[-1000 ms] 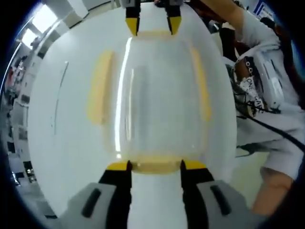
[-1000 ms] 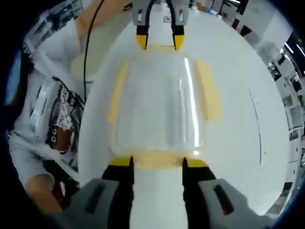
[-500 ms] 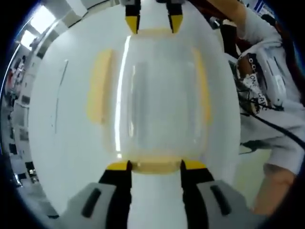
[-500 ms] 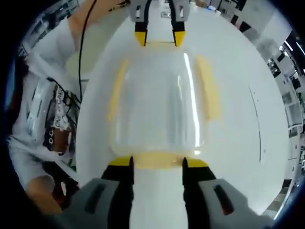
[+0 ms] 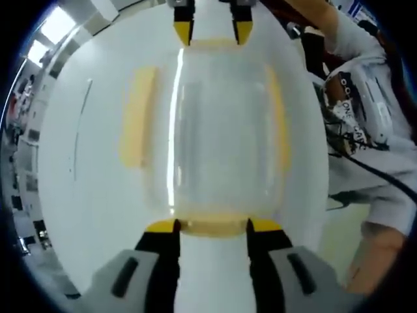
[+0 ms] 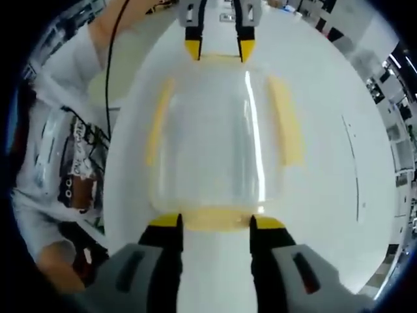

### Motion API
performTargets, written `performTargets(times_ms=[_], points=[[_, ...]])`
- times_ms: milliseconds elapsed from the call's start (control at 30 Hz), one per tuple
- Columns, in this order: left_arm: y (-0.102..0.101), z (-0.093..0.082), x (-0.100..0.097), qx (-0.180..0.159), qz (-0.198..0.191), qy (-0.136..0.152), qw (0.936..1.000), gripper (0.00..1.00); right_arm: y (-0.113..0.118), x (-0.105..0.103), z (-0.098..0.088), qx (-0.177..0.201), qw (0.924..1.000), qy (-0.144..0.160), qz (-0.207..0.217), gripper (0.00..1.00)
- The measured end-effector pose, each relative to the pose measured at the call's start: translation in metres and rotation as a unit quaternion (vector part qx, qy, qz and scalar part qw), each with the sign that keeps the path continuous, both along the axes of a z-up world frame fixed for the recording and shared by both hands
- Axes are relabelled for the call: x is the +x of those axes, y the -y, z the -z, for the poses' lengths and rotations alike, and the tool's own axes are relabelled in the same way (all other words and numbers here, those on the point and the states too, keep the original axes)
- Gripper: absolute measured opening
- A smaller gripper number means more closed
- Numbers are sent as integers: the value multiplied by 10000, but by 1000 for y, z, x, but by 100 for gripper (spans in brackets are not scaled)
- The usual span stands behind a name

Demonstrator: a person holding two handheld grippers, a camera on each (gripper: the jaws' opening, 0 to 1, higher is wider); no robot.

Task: Snap each plastic latch of the storage box into its locked position after aligning the lid with the box until every specified latch is closed and the lid sits flush.

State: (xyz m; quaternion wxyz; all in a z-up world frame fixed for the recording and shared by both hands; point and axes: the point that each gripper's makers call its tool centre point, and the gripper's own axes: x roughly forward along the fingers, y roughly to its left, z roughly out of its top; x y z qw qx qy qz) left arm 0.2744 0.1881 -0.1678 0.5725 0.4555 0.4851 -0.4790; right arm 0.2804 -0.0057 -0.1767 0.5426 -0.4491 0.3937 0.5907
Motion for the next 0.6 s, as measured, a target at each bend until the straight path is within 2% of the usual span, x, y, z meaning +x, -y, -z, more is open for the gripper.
performTargets(times_ms=[133, 600], points=[[-1, 5, 0, 19, 5, 6, 10000, 40, 0, 1, 0, 47, 10000, -42, 36, 40], [1, 6, -2, 51, -19, -29, 10000, 40, 3, 1, 5, 100, 9999, -36, -63, 41]])
